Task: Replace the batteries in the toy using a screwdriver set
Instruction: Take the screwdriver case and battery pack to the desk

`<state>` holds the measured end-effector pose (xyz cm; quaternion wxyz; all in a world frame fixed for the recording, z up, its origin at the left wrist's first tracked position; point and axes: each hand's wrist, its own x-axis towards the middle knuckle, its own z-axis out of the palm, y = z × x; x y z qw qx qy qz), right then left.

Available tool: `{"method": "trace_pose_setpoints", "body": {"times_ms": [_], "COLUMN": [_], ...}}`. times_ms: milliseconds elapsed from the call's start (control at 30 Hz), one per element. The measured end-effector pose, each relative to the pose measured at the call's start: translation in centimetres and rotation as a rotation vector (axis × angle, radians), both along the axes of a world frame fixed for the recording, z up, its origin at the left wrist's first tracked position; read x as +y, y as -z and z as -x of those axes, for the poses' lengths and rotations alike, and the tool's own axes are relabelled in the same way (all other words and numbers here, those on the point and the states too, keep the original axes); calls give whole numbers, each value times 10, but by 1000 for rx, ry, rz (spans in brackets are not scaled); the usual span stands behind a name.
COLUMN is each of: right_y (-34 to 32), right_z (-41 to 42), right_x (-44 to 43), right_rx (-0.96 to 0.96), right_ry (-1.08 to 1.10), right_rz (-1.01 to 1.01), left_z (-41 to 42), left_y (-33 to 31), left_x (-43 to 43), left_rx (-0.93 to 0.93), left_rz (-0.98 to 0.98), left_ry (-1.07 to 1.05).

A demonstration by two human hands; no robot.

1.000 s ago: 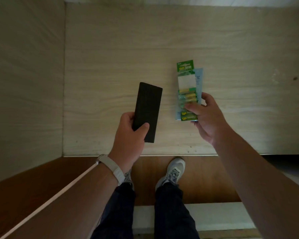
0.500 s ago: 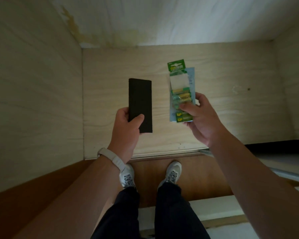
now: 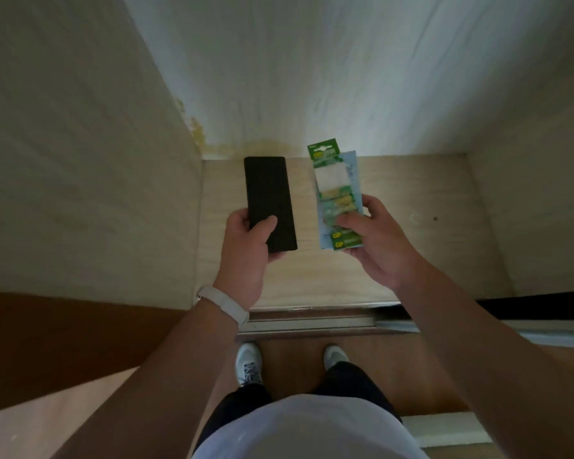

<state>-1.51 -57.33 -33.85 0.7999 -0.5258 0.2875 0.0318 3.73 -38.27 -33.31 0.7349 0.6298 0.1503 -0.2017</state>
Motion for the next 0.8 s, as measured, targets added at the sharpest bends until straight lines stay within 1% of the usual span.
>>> {"method": "trace_pose_setpoints", "body": {"times_ms": [133,300,433,500,567,667,800], "right_y": [-22,-51,-66,-72,-75,-75,-78], "right_z": [8,15,23,29,36,48,66], "right_x": [-5,-6,4,16,32,58,105], "right_rx": [-23,-70,-104,-114,-113,-107,-97], "right_ry": [-53,-211,-369,-455,-540,-696,-909], "right_rz": [-90,-111,-138,-143,-159,-174,-226], "left_z": [22,67,109,132,158,196,244], "left_y": [-32,-61,-75,-82,-87,-88,-84], "left_x": [0,-3,5,15,29,47,74], "left_rx": [-66,-125,-123,-86,-59,-66,-149], "left_rz": [2,0,5,29,94,156,84], "left_ry": [-82,-279,-410,-478,-541,-663,-851]}}
